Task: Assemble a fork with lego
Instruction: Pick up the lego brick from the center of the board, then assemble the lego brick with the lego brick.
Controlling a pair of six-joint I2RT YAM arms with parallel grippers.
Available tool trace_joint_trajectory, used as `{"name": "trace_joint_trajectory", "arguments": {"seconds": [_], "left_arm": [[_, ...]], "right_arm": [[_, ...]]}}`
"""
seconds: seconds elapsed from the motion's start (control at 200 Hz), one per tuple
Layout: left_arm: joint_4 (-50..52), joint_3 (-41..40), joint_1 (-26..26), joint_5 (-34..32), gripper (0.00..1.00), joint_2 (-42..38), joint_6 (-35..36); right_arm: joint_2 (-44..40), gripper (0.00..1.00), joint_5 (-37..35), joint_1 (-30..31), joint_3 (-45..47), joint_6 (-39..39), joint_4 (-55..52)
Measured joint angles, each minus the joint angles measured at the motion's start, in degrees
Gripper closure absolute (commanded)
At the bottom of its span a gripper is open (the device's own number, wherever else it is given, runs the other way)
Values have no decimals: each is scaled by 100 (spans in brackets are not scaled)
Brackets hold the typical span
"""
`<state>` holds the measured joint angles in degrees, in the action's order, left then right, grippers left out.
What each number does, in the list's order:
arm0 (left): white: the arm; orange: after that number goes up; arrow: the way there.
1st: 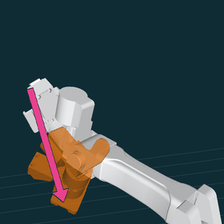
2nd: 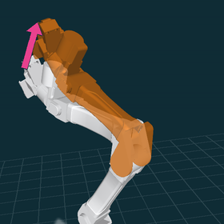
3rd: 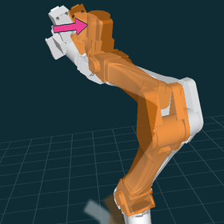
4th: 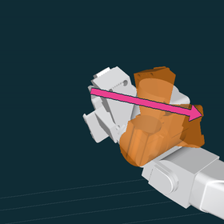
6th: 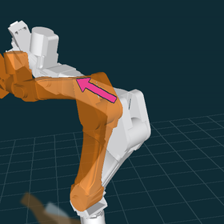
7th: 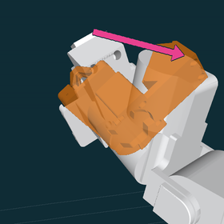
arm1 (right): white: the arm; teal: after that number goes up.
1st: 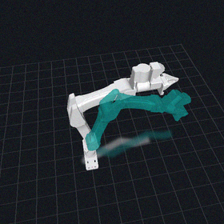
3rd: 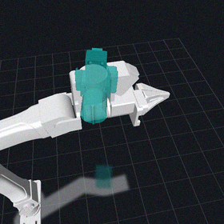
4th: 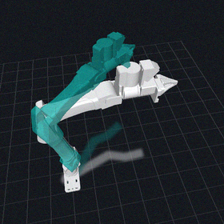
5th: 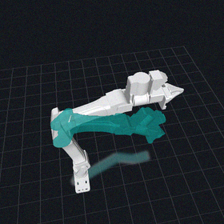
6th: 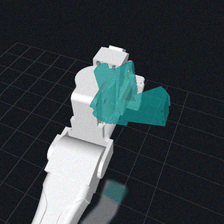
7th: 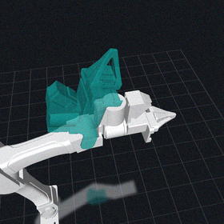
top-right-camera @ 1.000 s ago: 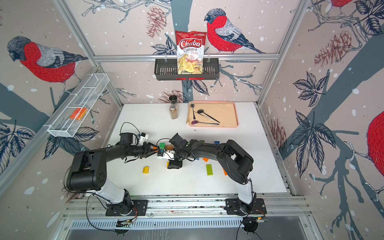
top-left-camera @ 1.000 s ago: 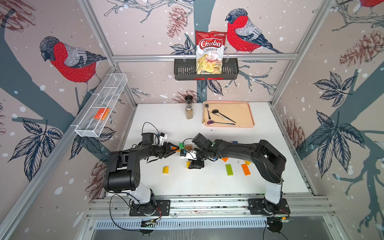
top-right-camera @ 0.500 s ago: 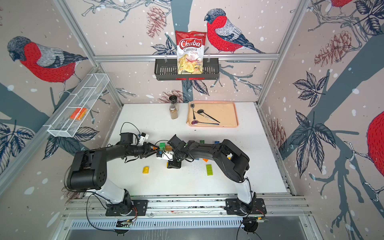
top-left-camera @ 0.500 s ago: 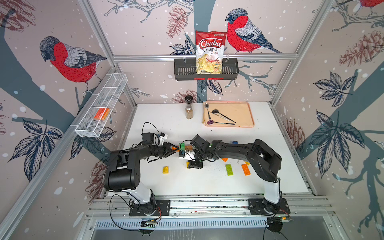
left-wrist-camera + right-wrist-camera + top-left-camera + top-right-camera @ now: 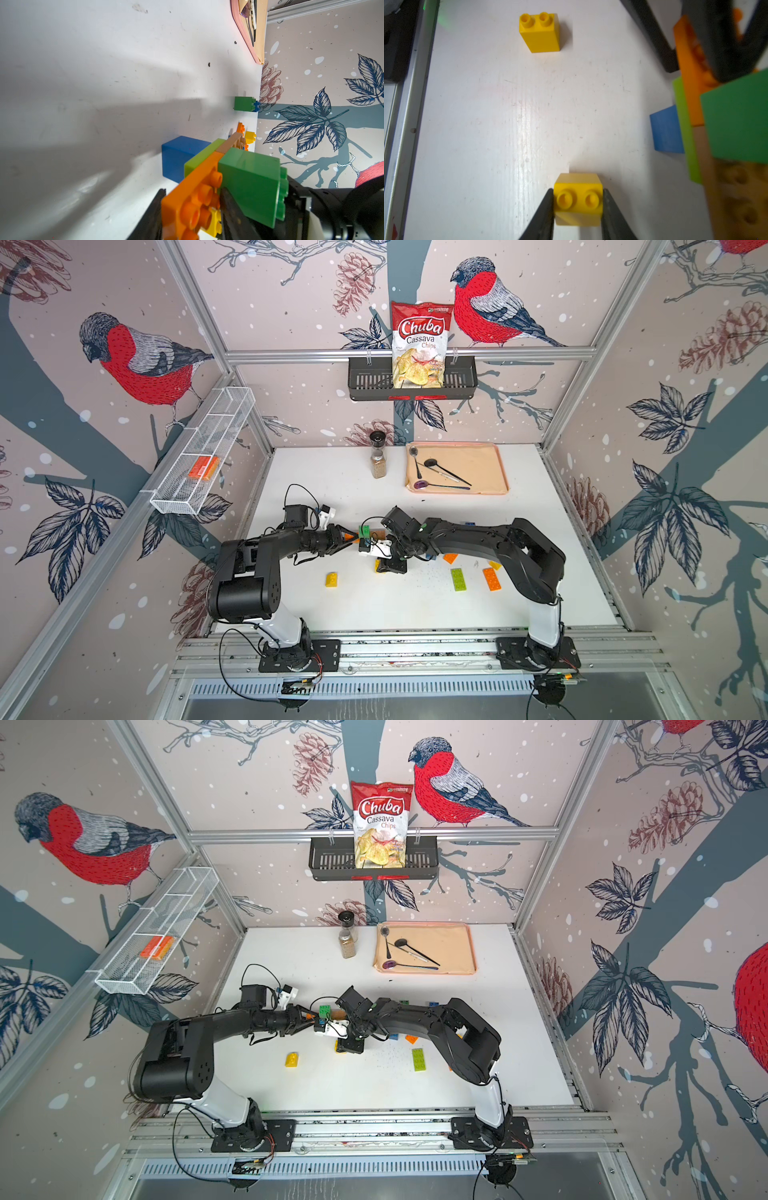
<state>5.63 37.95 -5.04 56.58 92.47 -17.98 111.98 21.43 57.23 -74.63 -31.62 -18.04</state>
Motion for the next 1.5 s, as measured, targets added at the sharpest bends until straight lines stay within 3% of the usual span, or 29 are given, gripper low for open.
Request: {"name": "trace_joint_trajectory", "arguments": {"seconds": [0.28, 0.505, 0.88, 1.501], "left_arm": [[85, 44, 0, -44, 60, 9, 39], [90, 44, 7, -39, 61, 11, 39], [103, 63, 11, -39, 61, 24, 42], [92, 74, 11, 39, 63, 92, 42]], "right_arm": [[-387, 74, 155, -498, -470, -498, -398], [-11, 73, 151, -890, -1263, -1069, -874], [660, 72, 439, -1008, -2214, -1788, -1582], [846, 72, 719, -929, -2210, -1700, -1558]]}}
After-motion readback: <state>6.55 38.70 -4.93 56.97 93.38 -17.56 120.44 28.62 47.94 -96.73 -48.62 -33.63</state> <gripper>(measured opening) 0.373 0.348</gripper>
